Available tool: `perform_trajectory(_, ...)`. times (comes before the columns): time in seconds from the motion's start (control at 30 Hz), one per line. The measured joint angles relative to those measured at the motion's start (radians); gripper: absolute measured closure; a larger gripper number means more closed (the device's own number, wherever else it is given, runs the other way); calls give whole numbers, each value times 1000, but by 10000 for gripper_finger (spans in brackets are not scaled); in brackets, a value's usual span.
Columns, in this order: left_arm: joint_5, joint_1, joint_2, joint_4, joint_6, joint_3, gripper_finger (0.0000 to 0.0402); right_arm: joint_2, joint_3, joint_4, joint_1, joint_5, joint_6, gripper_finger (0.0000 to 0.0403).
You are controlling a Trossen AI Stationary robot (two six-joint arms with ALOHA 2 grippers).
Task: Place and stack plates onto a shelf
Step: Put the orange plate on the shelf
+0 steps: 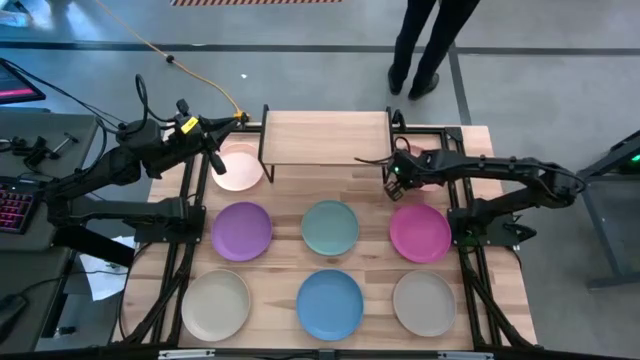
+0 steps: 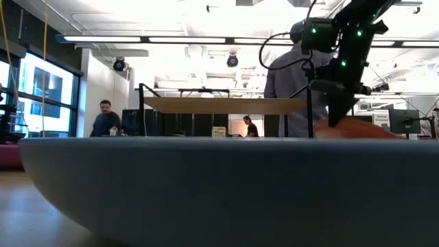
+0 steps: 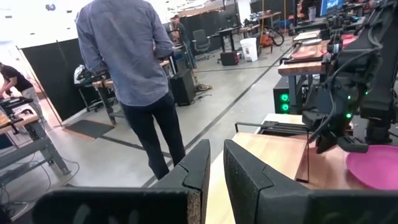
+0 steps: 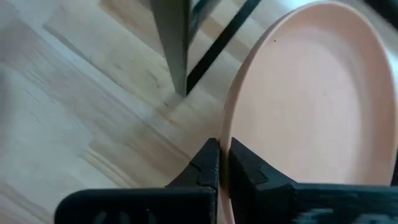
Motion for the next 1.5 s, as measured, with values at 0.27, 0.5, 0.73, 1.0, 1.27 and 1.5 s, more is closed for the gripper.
perform_trajectory(0.27,-1,0,0,1,0,0,367,0,131,-233,0,68,5,403)
perform_trajectory(0.5,-3,0,0,1,2,0,367,0,287,-404,0,146,24,403)
perform_trajectory(0.73,-3,0,0,1,2,0,367,0,480,-488,0,227,-47,403)
perform_trajectory(1.0,-3,0,0,1,2,0,367,1,678,-398,0,262,-320,403)
perform_trajectory(1.27,-2,0,0,0,1,0,367,70,838,-259,0,258,-620,403)
perform_trajectory(1.5,-2,0,0,-1,-1,0,367,220,994,-247,0,160,-791,403)
